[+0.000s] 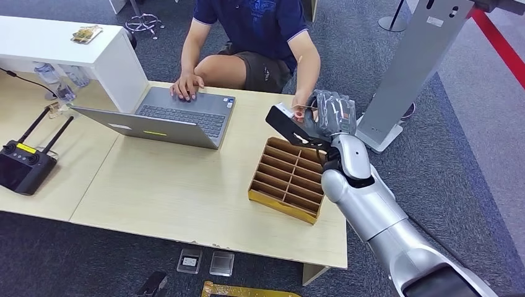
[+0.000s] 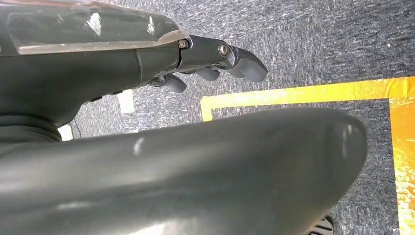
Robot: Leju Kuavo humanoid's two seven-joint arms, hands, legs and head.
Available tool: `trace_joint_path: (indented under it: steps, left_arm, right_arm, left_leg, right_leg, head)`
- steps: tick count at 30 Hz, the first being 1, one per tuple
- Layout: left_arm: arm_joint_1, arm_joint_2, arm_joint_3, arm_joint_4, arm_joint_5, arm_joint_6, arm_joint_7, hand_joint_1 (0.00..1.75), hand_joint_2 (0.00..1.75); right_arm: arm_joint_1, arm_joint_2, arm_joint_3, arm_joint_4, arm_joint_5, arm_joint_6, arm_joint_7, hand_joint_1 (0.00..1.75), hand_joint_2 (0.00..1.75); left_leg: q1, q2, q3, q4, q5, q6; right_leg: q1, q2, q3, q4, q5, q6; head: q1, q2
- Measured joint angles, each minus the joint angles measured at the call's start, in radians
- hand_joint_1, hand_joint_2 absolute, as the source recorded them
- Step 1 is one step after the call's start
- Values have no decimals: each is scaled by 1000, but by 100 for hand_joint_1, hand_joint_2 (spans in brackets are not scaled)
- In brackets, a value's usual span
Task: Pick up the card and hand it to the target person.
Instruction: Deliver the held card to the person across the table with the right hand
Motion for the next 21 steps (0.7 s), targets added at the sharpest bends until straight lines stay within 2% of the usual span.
trace_joint_path:
  steps: [9, 13, 21]
  left_arm:
    - [1, 0, -2, 0, 8, 6, 1, 0, 0]
    - [4, 0, -2, 0, 8, 6, 1, 0, 0]
    - [0, 0, -8, 0, -5, -6, -10, 0, 0]
  right_arm:
    - [-51, 81, 21, 241, 26, -38, -27, 133, 175]
    - [-61, 98, 31, 303, 33, -42, -29, 0, 175]
    - [-76, 110, 40, 362, 45, -41, -44, 0, 175]
  left_leg:
    - [0, 0, 0, 0, 0, 0]
    - [0, 0, 0, 0, 0, 0]
    - [0, 0, 0, 0, 0, 0]
  right_leg:
    - [0, 0, 0, 0, 0, 0]
    - [0, 0, 0, 0, 0, 0]
    - [0, 0, 0, 0, 0, 0]
  head:
    - [1, 0]
    - [1, 0]
    - [0, 0]
